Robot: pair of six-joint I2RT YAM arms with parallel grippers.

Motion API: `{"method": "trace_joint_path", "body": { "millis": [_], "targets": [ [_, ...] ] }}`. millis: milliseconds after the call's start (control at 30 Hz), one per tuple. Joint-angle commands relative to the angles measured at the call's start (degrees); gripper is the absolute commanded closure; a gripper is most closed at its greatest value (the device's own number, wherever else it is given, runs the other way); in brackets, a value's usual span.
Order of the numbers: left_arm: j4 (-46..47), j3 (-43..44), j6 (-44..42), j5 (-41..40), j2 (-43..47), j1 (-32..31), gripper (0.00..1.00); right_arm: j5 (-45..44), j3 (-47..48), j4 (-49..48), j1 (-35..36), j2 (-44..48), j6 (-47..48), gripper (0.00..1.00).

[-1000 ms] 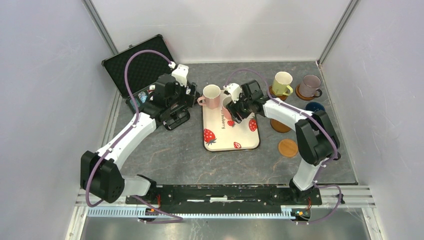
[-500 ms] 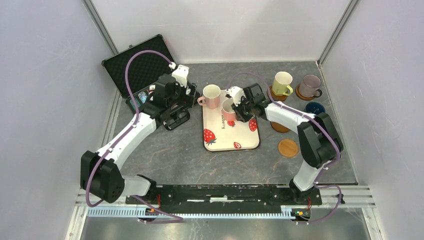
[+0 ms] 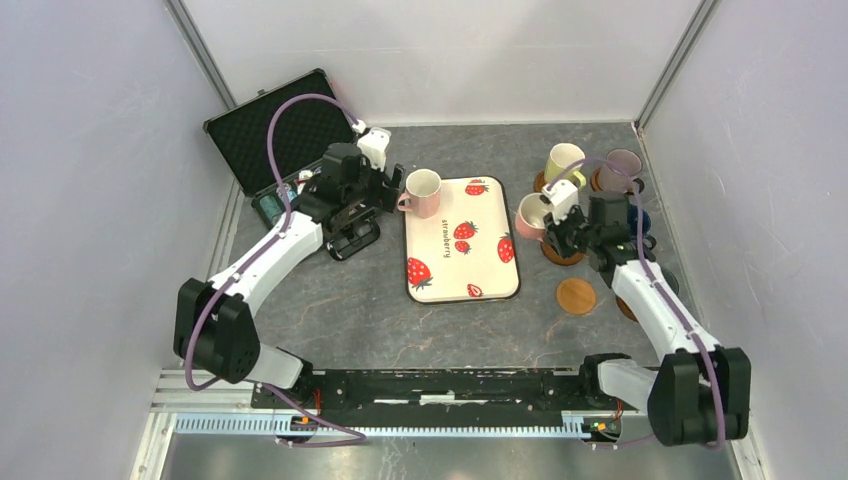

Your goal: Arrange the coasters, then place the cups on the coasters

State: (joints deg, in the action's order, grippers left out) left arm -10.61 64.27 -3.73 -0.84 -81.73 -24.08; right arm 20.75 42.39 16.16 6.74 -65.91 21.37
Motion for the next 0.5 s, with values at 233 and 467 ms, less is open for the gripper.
{"method": "trace_joint_path", "body": {
  "millis": [233,467],
  "targets": [
    [1.9,7.8,-1.1,6.4,-4.5,0.2,0.00,3.2,-5.9,-2.8,-15.0,5.5,5.3,1.00],
    [1.4,9.0,-0.4,6.0,-5.1,0.2,0.00,2.6,-6.0,-4.6,-18.6,2.8,3.8,1.00]
  ]
}}
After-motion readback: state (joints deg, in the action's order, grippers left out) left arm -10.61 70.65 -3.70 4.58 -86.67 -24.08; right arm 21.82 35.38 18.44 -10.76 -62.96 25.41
